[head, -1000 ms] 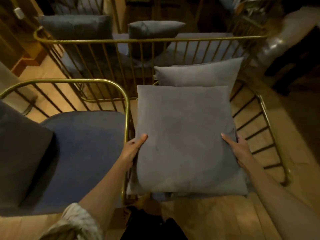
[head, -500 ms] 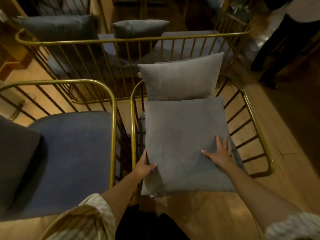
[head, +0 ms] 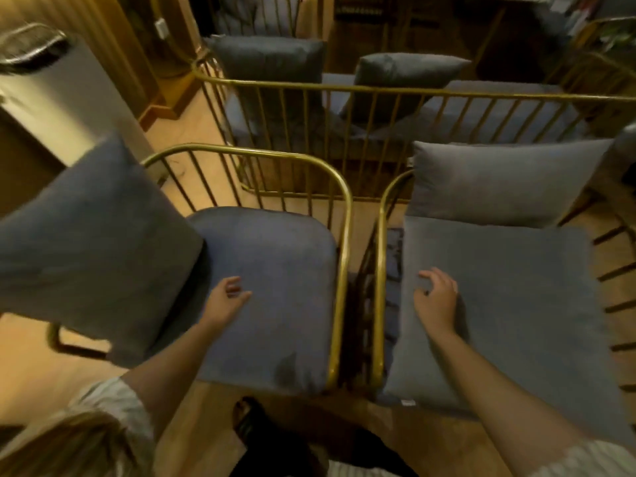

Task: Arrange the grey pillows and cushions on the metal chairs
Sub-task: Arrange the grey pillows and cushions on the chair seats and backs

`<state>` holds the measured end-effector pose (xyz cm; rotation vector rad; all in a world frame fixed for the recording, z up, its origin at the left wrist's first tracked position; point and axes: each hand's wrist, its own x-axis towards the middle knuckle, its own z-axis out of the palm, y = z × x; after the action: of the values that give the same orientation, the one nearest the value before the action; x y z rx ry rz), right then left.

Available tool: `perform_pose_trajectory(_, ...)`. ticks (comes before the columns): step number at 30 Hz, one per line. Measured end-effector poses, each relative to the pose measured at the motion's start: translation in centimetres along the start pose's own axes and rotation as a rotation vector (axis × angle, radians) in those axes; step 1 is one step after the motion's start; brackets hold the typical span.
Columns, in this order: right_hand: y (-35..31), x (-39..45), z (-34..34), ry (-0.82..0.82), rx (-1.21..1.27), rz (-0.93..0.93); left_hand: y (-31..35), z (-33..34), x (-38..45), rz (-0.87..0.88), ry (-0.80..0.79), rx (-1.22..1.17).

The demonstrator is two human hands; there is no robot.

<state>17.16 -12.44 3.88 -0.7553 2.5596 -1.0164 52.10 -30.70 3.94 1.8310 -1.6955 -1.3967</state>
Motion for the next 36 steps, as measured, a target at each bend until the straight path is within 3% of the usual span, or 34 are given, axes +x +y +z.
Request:
perform_pose_trajectory(7,-14.1,-7.5,18.4,-0.411,0.132,0.057,-3.7,-19.8,5.1,0.211,0.265,0.486)
perform_pose_trajectory(13,-19.1,-13.3,32.5,-0.749,0.267,0.284,-3.9,-31.2,9.9,0.344,0.502,0.419)
perform_pose_trajectory(18,-18.9,-14.6,42.4,-0.742,0.287,0.361,-5.1,-35.5,16.0,0.241,0.471,0.569)
perform_pose_trajectory(21,-17.8,-14.2,48.4,-0.809,0.220,0.419,-6.5,-36.5,19.1,0.183,0.432,0.530)
perform_pose_trajectory(23,-21.1,-14.5,48.6,-0.864,0.227,0.504,-7.4,-36.9,20.7,0.176,0.428,0.477)
perform_pose_trajectory(28,-25.5,-15.2,51.6,-0.938,0.529,0.725,-11.0,-38.6,23.6,0.135,0.416,0.227)
perform_pose_trajectory(31,-24.9,-15.0,54.1,-0.786,0.951,0.869,-13.5,-40.5,24.6,0.024,0.425,0.009)
perform_pose_trajectory(33,-25.8,-14.2,53.7,-0.704,1.100,0.950,-14.7,-41.3,25.2,-0.026,0.422,-0.039)
perform_pose_trajectory(36,-25.6,-12.4,53.1,-0.714,1.216,0.884,-15.1,-41.7,25.6,-0.056,0.386,-0.069)
